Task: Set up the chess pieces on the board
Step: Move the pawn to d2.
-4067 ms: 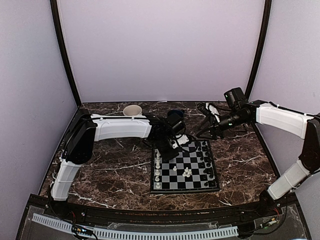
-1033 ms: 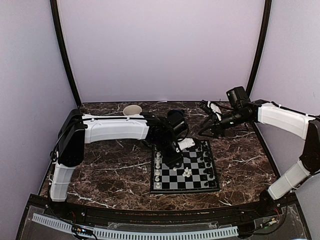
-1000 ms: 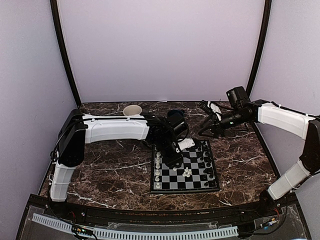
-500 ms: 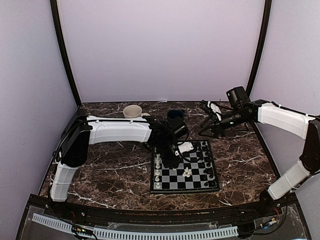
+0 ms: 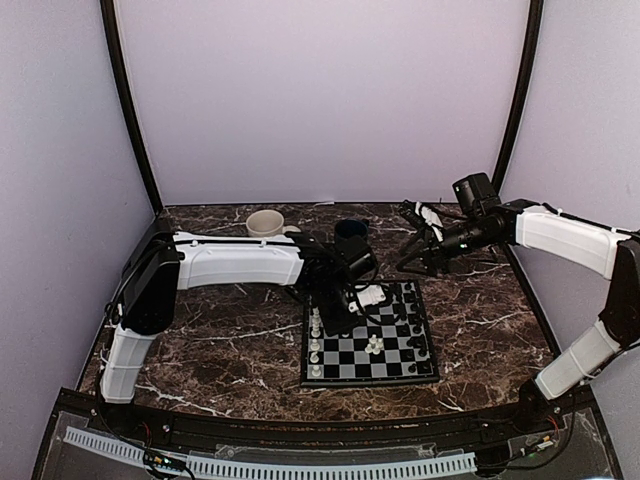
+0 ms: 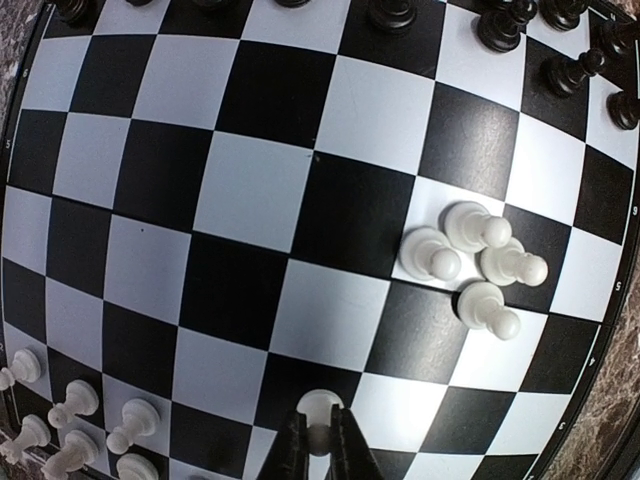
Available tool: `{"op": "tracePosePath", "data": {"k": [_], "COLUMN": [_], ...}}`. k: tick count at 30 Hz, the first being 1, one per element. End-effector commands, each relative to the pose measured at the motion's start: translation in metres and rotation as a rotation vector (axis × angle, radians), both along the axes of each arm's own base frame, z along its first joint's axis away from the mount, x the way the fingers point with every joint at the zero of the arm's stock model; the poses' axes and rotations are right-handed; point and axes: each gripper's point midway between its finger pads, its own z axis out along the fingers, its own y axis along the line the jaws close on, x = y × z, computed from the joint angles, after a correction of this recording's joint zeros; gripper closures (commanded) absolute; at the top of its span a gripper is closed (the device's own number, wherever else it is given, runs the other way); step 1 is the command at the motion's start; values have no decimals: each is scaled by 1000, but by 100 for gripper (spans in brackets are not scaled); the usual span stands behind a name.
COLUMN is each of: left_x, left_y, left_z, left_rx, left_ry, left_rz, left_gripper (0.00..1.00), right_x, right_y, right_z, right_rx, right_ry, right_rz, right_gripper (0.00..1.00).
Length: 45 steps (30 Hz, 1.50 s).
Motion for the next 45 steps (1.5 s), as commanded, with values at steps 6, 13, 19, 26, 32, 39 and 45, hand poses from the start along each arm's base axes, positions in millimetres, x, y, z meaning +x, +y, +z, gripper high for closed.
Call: {"op": "tracePosePath", "data": {"k": [6,13,19,26,32,39,45], "left_x": [18,28,31,32,31,37,48], "left_y": [29,38,41,47,43,26,27], "left_z": [5,9,7,5,6,38,83], "left_rx": [87,94,99,118,100,-1,-52], "left_ry": [-36,-54,-57,-57,-42,-66,-151], "left_rz": [55,85,99,111,111,118,140], "left_gripper": [96,96,97,97,94,86,77], "right_x": [0,0,0,0,-1,0,13], "right_y": [0,0,-1,-1,-1,1,-7], "right_z": [5,5,6,6,6,17,53], "right_rx": [16,16,16,16,17,29,8], "right_ry": [-21,-23,-23,-23,-20,-21,-117], "right_rz": [8,9,8,8,9,9,-45], "right_gripper": [51,51,51,51,51,50,49]}}
